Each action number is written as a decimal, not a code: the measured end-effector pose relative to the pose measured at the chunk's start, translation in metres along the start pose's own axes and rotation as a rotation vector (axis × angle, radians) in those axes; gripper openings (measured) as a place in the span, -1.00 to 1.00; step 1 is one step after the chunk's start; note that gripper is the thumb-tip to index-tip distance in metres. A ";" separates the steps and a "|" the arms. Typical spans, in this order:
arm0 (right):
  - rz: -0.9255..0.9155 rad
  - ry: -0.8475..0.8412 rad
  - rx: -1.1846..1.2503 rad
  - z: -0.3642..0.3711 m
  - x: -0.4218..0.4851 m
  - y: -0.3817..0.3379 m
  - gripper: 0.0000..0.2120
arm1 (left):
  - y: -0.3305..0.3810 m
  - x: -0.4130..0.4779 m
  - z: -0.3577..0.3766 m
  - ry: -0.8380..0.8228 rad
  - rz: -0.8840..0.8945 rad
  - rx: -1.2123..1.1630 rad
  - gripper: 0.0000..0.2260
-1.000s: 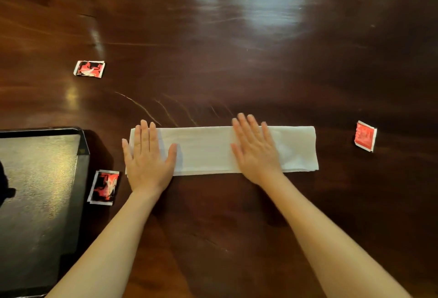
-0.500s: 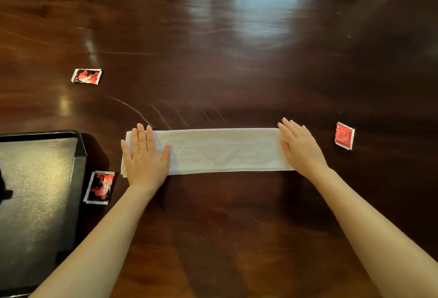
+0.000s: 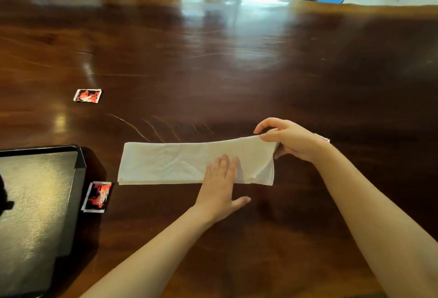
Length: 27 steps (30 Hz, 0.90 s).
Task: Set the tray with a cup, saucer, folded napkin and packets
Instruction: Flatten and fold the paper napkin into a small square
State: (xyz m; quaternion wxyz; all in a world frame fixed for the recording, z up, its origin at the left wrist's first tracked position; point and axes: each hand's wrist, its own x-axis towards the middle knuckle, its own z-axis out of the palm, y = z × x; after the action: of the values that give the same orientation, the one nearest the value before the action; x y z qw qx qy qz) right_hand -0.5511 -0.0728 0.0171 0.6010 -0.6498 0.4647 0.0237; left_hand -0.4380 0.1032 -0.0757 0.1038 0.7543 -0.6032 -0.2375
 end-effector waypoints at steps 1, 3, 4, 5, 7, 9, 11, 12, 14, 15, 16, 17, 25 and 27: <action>-0.029 -0.069 0.128 0.001 -0.008 -0.014 -0.88 | 0.011 -0.001 -0.013 0.040 0.018 -0.086 -0.12; -0.081 -0.154 0.306 0.005 -0.023 -0.043 -0.86 | 0.036 -0.007 -0.042 0.174 0.028 -0.236 -0.13; -0.105 -0.170 0.367 0.006 -0.030 -0.058 -0.84 | 0.046 -0.011 -0.057 0.268 -0.004 -0.321 -0.21; -0.132 -0.182 0.423 0.007 -0.038 -0.072 -0.81 | 0.054 -0.016 -0.073 0.370 -0.056 -0.406 -0.34; -0.190 -0.216 0.506 0.005 -0.055 -0.098 -0.76 | 0.060 -0.024 -0.105 0.543 -0.109 -0.542 -0.58; -0.264 -0.261 0.495 0.000 -0.073 -0.122 -0.73 | 0.061 -0.031 -0.139 0.664 -0.021 -0.600 -0.71; -0.367 -0.240 0.331 -0.006 -0.093 -0.145 -0.76 | 0.059 -0.037 -0.172 0.711 0.110 -0.654 -0.79; -0.420 -0.176 0.200 -0.007 -0.102 -0.156 -0.77 | 0.059 -0.039 -0.188 0.714 0.154 -0.680 -0.79; -0.513 0.036 -0.060 -0.006 -0.121 -0.177 -0.82 | 0.061 -0.044 -0.216 0.744 0.190 -0.703 -0.81; -0.557 0.131 -0.136 -0.005 -0.130 -0.188 -0.86 | 0.065 -0.048 -0.229 0.759 0.209 -0.725 -0.84; -0.601 0.193 -0.170 -0.003 -0.137 -0.197 -0.89 | 0.069 -0.052 -0.241 0.775 0.242 -0.764 -0.87; -0.636 0.225 -0.174 -0.003 -0.145 -0.206 -0.90 | 0.074 -0.056 -0.252 0.796 0.281 -0.806 -0.86; -0.597 0.143 -0.149 -0.001 -0.148 -0.237 -0.90 | 0.073 -0.057 -0.282 0.896 0.258 -0.947 -0.95; -0.525 0.146 -0.166 0.004 -0.120 -0.233 -0.91 | 0.050 -0.038 -0.275 0.831 0.166 -0.920 -0.93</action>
State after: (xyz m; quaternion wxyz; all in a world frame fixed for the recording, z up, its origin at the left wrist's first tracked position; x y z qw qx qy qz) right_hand -0.4699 -0.0367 0.2643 0.4961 -0.7950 0.3190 -0.1418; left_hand -0.3542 0.0913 0.1930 0.6620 0.6123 -0.4050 -0.1510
